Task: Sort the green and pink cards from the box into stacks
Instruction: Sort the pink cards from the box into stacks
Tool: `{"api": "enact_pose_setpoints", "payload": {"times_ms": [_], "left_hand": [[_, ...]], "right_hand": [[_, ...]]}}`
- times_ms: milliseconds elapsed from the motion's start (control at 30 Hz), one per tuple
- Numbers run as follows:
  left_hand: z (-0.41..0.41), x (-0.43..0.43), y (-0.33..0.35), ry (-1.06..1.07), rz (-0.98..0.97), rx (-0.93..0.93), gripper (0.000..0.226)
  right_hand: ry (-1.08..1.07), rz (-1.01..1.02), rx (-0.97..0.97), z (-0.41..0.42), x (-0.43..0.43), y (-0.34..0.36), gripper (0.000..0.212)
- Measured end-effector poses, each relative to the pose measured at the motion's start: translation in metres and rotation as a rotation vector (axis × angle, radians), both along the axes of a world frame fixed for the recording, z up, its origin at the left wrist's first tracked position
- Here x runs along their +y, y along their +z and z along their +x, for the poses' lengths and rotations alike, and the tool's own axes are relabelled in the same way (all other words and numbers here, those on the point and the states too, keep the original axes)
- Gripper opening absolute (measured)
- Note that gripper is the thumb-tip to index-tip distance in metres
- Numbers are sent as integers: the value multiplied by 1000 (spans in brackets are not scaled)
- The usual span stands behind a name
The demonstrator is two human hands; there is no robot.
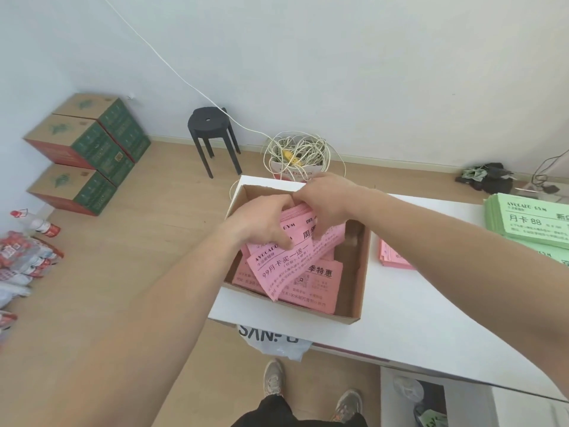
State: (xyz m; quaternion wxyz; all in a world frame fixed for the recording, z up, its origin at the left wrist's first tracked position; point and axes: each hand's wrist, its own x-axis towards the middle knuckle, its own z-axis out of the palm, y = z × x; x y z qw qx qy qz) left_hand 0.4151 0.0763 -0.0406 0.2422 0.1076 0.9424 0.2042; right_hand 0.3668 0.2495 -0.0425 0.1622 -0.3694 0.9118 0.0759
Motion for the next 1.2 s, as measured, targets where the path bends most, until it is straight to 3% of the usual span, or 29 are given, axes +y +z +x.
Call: {"api": "enact_pose_setpoints", "payload": {"times_ms": [133,233,367,667,867,1000,1200], "left_hand": [[-13,-4,23,-118,-39,42,58],[-20,-4,46,-177,-51,92,61],[-18,-6,70,-224,-128,207,61],[19,-18,-3,-194,-229,281,49],[24,-33,-18,-169,-301,268,44],[33,-52,-35,-17,-109,155,36],[46,-67,-50,201,241,158,32]], "right_hand": [[-7,-24,50,1,0,22,65],[-16,-46,88,2,6,44,72],[-176,-78,26,11,6,66,60],[-310,-84,15,55,-9,-13,52],[-360,-55,-32,67,3,-25,42],[-417,-112,-68,78,12,-40,30],[-447,-153,-5,83,10,-45,36]]}}
